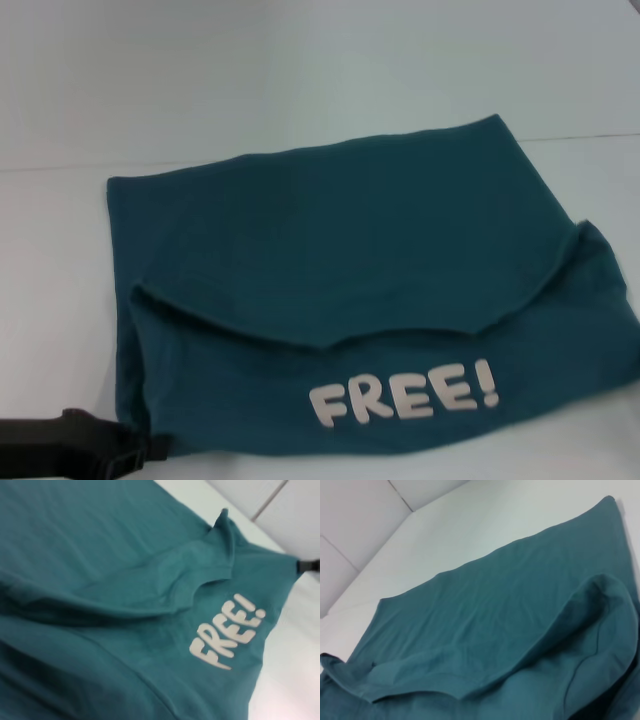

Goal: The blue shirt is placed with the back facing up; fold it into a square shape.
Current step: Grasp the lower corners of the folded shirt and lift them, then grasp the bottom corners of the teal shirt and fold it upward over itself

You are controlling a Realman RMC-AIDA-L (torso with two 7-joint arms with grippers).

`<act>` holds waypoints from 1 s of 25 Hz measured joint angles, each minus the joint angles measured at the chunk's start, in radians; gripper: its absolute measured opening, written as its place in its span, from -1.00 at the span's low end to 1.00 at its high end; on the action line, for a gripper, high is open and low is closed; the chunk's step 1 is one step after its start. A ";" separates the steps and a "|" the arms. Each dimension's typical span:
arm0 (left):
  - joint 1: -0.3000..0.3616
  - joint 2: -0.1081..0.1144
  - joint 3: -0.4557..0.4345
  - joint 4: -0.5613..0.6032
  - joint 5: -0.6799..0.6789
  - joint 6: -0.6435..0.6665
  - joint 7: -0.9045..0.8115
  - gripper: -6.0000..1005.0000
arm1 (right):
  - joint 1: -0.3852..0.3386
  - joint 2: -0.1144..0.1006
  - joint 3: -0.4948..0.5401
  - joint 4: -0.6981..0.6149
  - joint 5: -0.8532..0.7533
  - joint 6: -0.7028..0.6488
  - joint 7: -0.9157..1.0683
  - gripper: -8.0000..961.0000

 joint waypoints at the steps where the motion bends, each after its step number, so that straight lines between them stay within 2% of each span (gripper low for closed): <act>1: 0.003 0.000 -0.013 -0.001 0.000 0.014 0.007 -0.88 | -0.011 0.001 0.010 0.000 0.000 -0.018 -0.013 -0.91; 6: 0.008 0.007 -0.067 -0.013 0.012 0.068 0.044 -0.88 | -0.076 0.007 0.080 -0.004 -0.003 -0.129 -0.072 -0.91; 12: 0.031 0.010 -0.073 -0.016 0.040 0.113 0.063 -0.87 | -0.170 0.016 0.149 -0.013 -0.007 -0.244 -0.125 -0.91; 17: 0.041 0.009 -0.073 -0.014 0.048 0.135 0.068 -0.87 | -0.234 0.019 0.165 -0.013 -0.008 -0.297 -0.157 -0.91; 21: 0.043 0.010 -0.074 -0.009 0.052 0.151 0.069 -0.86 | -0.257 0.019 0.184 -0.025 -0.011 -0.323 -0.162 -0.90; 25: 0.031 0.014 -0.089 -0.010 0.052 0.146 0.067 -0.86 | -0.243 0.020 0.210 -0.025 -0.012 -0.321 -0.161 -0.90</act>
